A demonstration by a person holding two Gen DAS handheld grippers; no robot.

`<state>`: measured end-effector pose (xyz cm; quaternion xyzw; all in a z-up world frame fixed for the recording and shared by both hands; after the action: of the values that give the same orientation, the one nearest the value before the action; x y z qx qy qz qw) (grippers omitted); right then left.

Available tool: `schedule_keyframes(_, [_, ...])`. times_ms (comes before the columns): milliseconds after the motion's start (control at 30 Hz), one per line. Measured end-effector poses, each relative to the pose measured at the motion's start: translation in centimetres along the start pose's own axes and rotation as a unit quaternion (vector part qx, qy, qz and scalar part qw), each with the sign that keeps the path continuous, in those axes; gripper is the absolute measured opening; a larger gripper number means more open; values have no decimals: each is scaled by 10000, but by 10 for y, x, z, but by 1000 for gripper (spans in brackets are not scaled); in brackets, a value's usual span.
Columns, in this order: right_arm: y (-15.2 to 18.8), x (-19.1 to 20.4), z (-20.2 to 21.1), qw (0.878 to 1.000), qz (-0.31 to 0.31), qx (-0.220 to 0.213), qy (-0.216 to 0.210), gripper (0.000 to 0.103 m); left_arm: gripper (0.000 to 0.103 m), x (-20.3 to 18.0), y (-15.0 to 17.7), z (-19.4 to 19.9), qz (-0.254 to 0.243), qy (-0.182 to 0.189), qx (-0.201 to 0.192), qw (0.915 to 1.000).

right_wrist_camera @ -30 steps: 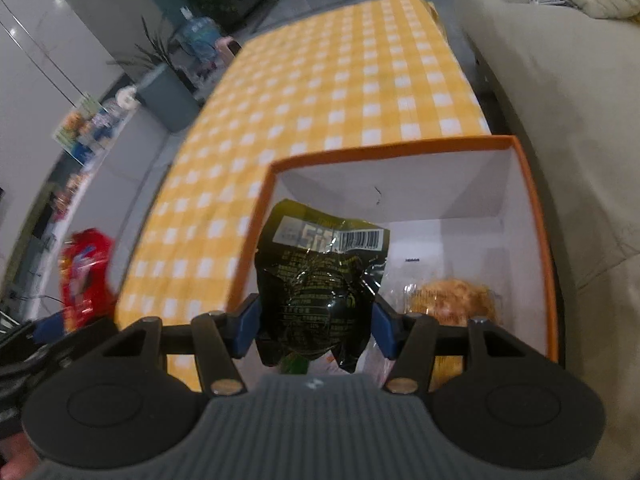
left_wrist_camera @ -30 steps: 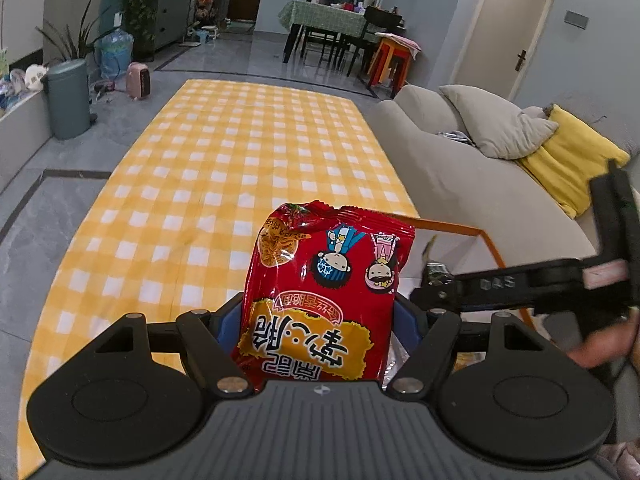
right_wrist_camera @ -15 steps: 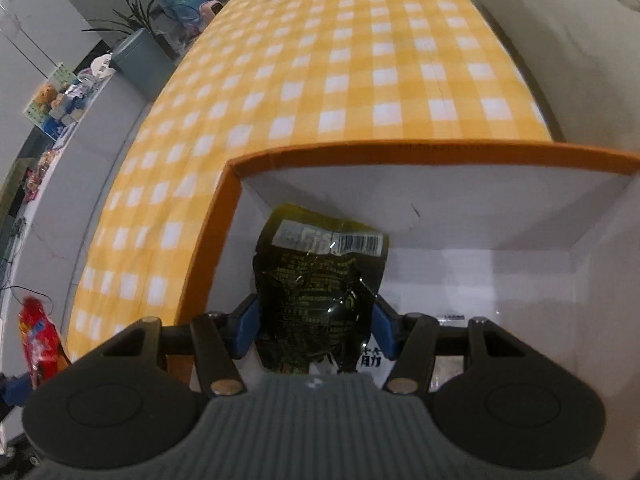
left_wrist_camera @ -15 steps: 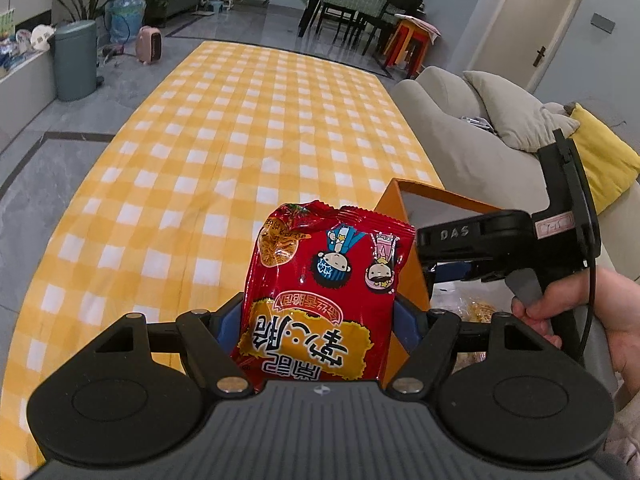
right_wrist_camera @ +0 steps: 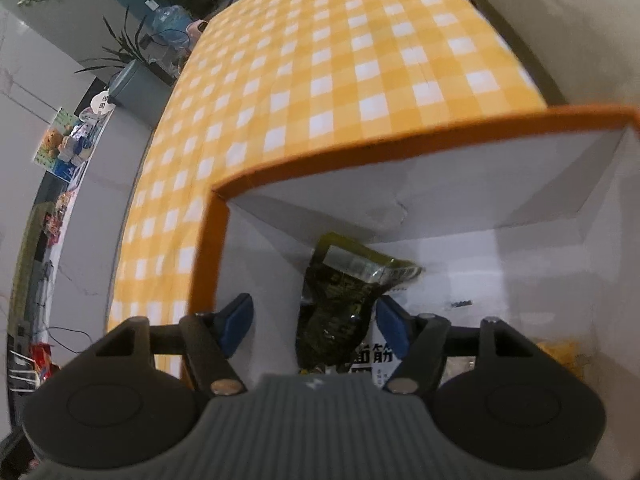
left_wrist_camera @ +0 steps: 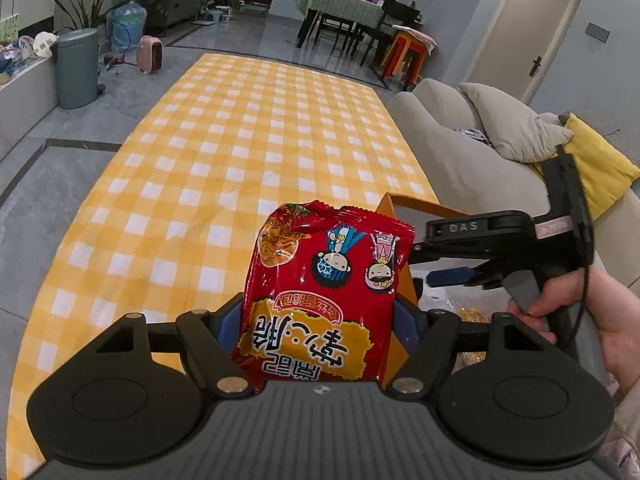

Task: Organize snacks
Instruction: 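Lower the red snack bag into the box with the left tool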

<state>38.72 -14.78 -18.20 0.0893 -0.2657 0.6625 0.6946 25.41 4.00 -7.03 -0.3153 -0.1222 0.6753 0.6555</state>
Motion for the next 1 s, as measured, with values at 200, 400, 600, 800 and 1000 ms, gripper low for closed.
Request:
schedule_keyframes(200, [6, 10, 54, 9981, 303, -378, 389, 67, 85, -11, -4, 18, -104, -34, -98, 9999])
schedule_keyframes(400, [38, 12, 138, 9858, 808, -1384, 501, 75, 85, -48, -2, 30, -702, 115, -182, 9973])
schedule_keyframes(600, [70, -27, 183, 9761, 586, -1992, 634, 77, 85, -95, 3, 19, -1970, -108, 37, 9803])
schedule_keyframes(800, [81, -77, 182, 9784, 307, -1988, 473, 77, 85, -132, 3, -14, -2982, -208, 283, 9539])
schedule_keyframes(1000, [83, -116, 183, 9789, -21, -1988, 467, 77, 85, -175, 8, -59, -4093, 110, 630, 9101])
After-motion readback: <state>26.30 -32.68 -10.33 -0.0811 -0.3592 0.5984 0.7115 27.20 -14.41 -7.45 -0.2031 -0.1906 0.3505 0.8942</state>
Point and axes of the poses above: each gripper's, at about its wrist camera, not at the fingertips, and z roughly against the way its jaws point, x to its left, y to its underside, the point moved 8 cm from there along -z, roughly the way its jaws point, and after that the axes turned 6 degrees about x, right-handed, at the moved point
